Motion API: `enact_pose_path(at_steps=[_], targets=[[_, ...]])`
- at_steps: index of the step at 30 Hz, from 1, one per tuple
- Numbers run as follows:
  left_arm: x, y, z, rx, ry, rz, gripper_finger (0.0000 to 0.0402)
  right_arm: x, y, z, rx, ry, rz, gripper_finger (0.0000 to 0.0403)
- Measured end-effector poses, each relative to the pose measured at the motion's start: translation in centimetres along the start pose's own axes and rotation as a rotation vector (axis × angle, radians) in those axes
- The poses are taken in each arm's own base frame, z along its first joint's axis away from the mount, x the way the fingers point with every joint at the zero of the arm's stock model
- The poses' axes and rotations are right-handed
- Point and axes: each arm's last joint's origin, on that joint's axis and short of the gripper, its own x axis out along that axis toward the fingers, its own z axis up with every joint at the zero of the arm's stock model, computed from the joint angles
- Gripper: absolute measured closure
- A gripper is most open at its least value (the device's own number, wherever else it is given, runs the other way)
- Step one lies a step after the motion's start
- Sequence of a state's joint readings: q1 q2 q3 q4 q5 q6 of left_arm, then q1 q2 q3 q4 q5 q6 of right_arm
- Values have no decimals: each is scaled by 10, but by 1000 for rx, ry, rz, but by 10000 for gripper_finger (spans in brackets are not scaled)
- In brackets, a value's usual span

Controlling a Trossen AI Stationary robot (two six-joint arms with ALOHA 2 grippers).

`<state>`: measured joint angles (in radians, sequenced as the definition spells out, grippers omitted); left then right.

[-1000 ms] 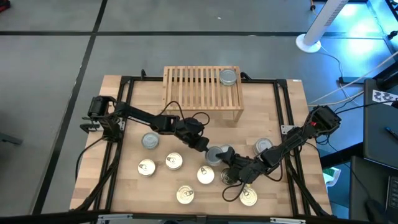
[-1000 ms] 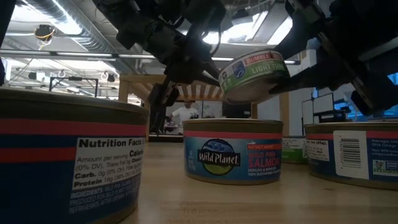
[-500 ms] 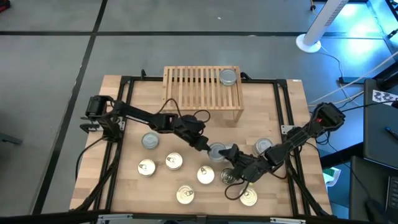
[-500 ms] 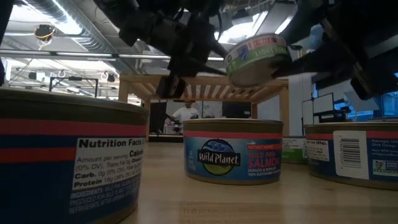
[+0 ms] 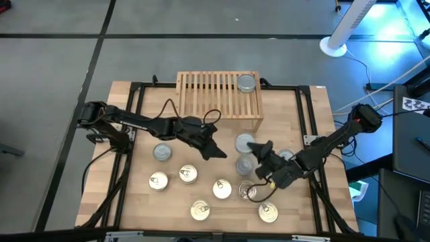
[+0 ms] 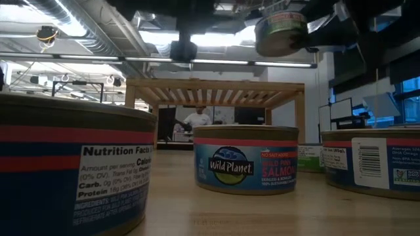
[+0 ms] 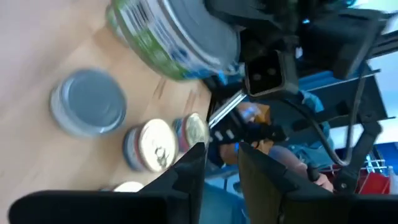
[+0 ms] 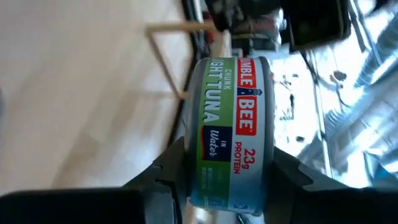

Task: Stack canned seafood by type on shelf
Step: Stack the green tuna can on top of the green tuna can on the shelf

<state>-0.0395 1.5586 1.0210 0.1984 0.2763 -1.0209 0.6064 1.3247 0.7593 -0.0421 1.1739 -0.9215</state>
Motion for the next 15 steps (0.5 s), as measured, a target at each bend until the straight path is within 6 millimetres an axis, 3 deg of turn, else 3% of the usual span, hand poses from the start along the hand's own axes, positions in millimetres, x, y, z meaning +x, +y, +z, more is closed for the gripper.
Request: enact_pose_path(at_steps=[9, 15], targets=[[-10, -19, 24, 211, -230, -171, 311, 9, -45, -42, 116, 112, -60, 270], [-17, -15, 43, 404, -406, -77, 311, 33, -71, -81, 174, 157, -44, 270]])
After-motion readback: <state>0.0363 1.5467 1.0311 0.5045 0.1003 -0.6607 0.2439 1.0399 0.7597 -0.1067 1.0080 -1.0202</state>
